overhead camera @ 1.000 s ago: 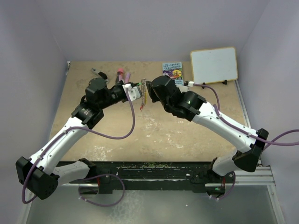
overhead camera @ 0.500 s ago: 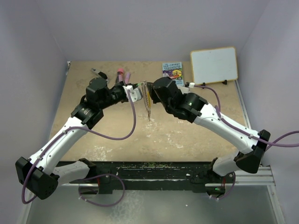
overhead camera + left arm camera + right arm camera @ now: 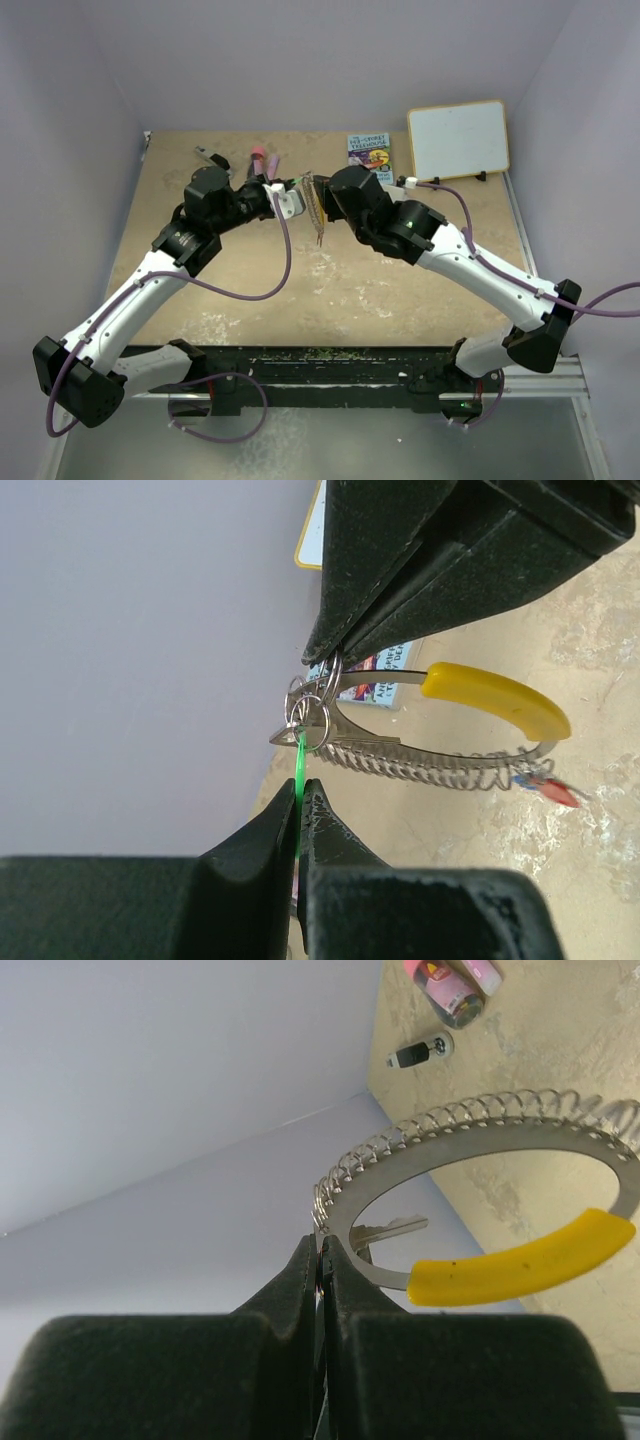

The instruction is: Put the keys on the keyring

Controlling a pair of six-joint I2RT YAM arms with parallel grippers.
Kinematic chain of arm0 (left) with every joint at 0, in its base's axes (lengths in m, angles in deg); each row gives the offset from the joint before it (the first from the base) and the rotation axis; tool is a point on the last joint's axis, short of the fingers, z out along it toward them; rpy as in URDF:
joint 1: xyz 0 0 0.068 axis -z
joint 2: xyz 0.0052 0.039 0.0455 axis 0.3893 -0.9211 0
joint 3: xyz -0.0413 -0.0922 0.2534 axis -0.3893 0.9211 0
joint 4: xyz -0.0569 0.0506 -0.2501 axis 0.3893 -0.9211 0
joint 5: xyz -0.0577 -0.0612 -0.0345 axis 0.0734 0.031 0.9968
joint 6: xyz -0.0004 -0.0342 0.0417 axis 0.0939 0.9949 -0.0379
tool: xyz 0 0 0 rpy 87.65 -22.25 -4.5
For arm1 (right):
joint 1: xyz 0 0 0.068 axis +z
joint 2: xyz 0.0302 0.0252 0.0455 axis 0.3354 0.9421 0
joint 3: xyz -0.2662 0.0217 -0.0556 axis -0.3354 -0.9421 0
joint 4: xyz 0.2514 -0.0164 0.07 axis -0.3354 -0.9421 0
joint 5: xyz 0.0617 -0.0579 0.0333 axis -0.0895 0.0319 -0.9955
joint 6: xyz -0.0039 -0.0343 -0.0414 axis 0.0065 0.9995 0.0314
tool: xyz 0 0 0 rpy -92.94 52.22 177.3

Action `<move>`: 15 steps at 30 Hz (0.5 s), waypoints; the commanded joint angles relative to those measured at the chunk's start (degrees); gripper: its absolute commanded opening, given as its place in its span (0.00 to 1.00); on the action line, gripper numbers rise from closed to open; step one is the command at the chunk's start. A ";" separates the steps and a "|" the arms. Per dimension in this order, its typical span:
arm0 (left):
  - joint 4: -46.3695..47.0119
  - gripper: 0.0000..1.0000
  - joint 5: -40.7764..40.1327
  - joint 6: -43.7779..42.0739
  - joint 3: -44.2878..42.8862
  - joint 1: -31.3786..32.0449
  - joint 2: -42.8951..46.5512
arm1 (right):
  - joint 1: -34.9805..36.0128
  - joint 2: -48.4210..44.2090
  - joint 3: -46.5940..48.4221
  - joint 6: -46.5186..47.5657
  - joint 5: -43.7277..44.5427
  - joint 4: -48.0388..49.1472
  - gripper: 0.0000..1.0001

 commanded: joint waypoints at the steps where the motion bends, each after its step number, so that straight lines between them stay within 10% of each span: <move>1: 0.97 0.03 -1.59 -0.07 -2.25 -0.36 0.38 | 0.17 -2.73 -0.23 -5.37 0.76 3.44 0.00; 15: 1.98 0.03 -1.67 2.02 -1.38 -0.61 -0.36 | 0.17 -3.83 -1.53 -3.83 0.07 7.00 0.00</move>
